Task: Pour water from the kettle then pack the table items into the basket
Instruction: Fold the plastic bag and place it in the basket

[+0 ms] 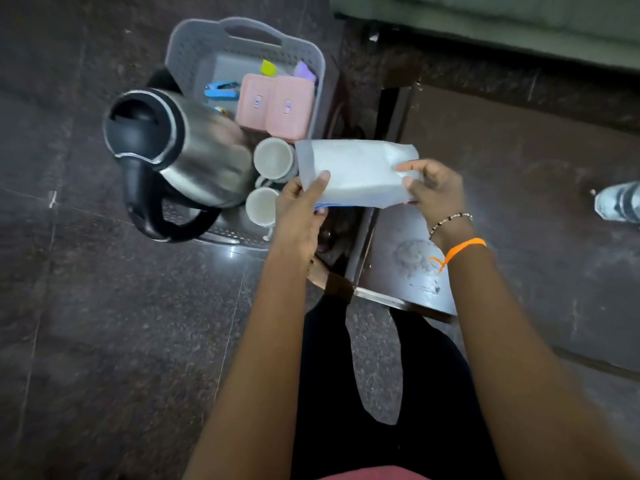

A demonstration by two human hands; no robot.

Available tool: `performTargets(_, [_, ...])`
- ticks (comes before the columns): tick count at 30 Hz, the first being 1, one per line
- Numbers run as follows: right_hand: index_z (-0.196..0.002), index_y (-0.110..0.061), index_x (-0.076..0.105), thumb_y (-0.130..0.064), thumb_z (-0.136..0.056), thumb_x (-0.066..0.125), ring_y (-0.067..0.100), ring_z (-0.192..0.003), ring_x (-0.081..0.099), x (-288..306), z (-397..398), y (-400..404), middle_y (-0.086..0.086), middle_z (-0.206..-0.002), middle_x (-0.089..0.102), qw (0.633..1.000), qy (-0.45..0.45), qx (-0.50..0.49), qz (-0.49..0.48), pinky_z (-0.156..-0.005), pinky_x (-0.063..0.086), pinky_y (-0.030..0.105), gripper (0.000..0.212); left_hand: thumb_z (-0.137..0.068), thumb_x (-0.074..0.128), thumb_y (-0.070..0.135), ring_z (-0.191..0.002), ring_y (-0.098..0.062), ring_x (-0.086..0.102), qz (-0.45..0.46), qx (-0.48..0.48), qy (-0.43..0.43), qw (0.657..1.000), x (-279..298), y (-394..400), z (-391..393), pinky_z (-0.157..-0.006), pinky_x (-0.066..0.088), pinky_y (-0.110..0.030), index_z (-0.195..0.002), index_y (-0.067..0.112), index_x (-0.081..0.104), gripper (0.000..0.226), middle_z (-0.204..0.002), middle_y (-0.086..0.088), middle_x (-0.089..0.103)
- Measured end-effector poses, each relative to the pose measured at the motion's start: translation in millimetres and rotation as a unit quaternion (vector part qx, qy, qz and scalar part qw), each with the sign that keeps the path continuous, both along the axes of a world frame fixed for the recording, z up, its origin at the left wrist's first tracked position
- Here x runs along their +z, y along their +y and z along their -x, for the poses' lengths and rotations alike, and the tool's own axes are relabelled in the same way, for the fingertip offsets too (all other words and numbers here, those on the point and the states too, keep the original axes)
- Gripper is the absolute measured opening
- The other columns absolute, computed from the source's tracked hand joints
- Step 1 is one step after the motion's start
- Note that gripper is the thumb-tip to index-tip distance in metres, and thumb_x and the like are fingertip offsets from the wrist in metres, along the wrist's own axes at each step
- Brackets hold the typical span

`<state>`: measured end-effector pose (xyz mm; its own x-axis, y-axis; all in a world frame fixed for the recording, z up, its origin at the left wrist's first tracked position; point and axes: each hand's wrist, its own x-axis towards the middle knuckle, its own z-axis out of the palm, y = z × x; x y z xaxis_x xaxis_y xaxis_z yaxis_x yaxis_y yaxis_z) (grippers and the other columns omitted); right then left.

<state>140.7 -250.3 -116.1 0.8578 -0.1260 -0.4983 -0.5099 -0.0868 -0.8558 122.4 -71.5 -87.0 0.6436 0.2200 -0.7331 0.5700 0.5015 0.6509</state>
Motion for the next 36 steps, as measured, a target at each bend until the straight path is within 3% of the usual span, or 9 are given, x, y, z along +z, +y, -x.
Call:
performTargets(4, [-0.101, -0.009, 0.065, 0.009, -0.084, 0.048, -0.003, -0.060, 0.050, 12, -42, 41, 0.006, -0.090, 0.062, 0.997, -0.036, -0.068, -0.023, -0.050, 0.041, 0.010, 0.030, -0.096, 0.046, 0.016, -0.042, -0.004, 0.048, 0.070, 0.163, 0.012, 0.984, 9, 27, -25, -0.052, 0.047, -0.017, -0.081, 0.014, 0.056, 0.017, -0.048, 0.007, 0.054])
performTargets(8, [-0.102, -0.003, 0.066, 0.008, -0.083, 0.048, 0.011, -0.079, 0.055, 13, -94, 90, 0.008, -0.098, 0.062, 0.993, -0.060, -0.104, -0.011, -0.060, 0.049, 0.012, 0.029, -0.094, 0.042, 0.010, -0.053, -0.009, 0.041, -0.030, 0.068, 0.050, 0.996, 7, 41, -37, -0.054, 0.040, -0.016, -0.078, 0.017, 0.056, 0.022, -0.060, 0.000, 0.045])
performTargets(12, [-0.106, 0.004, 0.065, 0.014, -0.080, 0.035, 0.029, -0.101, 0.059, 12, -133, 146, 0.011, -0.102, 0.060, 0.999, -0.033, -0.039, 0.011, -0.088, 0.051, 0.038, 0.041, -0.094, 0.046, 0.009, -0.053, -0.005, 0.043, -0.088, -0.033, 0.034, 0.995, -1, 49, -37, -0.050, 0.041, -0.010, -0.076, 0.021, 0.056, 0.023, -0.061, 0.002, 0.048])
performTargets(16, [-0.117, 0.002, 0.058, 0.016, -0.081, 0.030, 0.019, -0.100, 0.049, 17, -154, 192, -0.005, -0.095, 0.052, 0.998, -0.022, 0.049, 0.031, -0.081, 0.052, 0.030, 0.048, -0.094, 0.046, 0.008, -0.043, 0.001, 0.040, -0.098, -0.051, 0.025, 0.994, -6, 57, -43, -0.051, 0.040, -0.011, -0.075, 0.019, 0.054, 0.023, -0.060, 0.001, 0.047])
performTargets(22, [-0.098, -0.012, 0.022, 0.013, -0.078, 0.035, 0.019, -0.096, 0.038, 13, -163, 217, 0.007, -0.105, 0.032, 0.964, -0.039, 0.192, 0.180, -0.065, 0.038, 0.017, 0.035, -0.094, 0.044, 0.005, -0.052, -0.005, 0.040, -0.115, -0.071, 0.022, 0.991, -6, 71, -55, -0.059, 0.040, -0.017, -0.075, 0.018, 0.053, 0.024, -0.062, 0.001, 0.046])
performTargets(25, [-0.103, -0.014, 0.042, -0.002, -0.089, 0.045, 0.025, -0.115, 0.050, 10, -168, 217, 0.012, -0.115, 0.054, 0.931, -0.030, 0.248, 0.265, -0.090, 0.033, 0.024, 0.018, -0.093, 0.044, 0.004, -0.056, -0.008, 0.041, -0.128, -0.090, 0.027, 0.987, -6, 75, -58, -0.064, 0.041, -0.022, -0.073, 0.019, 0.051, 0.026, -0.064, 0.001, 0.047])
performTargets(28, [-0.115, -0.009, 0.058, -0.002, -0.089, 0.041, 0.031, -0.124, 0.048, 8, -170, 214, 0.013, -0.120, 0.060, 0.901, -0.014, 0.283, 0.328, -0.103, 0.037, 0.034, 0.031, -0.092, 0.045, 0.004, -0.059, -0.009, 0.043, -0.133, -0.104, 0.026, 0.985, -5, 76, -58, -0.071, 0.042, -0.029, -0.070, 0.021, 0.051, 0.028, -0.064, 0.003, 0.049])
performTargets(32, [-0.106, -0.010, 0.066, 0.000, -0.083, 0.052, 0.024, -0.109, 0.052, 10, -169, 212, 0.012, -0.121, 0.056, 0.872, -0.044, 0.313, 0.374, -0.099, 0.041, 0.032, 0.029, -0.090, 0.046, 0.005, -0.059, -0.009, 0.044, -0.140, -0.112, 0.022, 0.984, -6, 76, -57, -0.074, 0.043, -0.032, -0.068, 0.022, 0.051, 0.029, -0.063, 0.003, 0.049])
performTargets(36, [-0.101, -0.007, 0.071, 0.003, -0.082, 0.051, 0.027, -0.108, 0.061, 17, -172, 208, 0.013, -0.112, 0.069, 0.870, -0.036, 0.320, 0.374, -0.096, 0.048, 0.030, 0.030, -0.091, 0.046, 0.002, -0.060, -0.011, 0.044, -0.144, -0.105, 0.017, 0.984, -6, 75, -57, -0.076, 0.043, -0.033, -0.068, 0.021, 0.051, 0.030, -0.064, 0.002, 0.050])
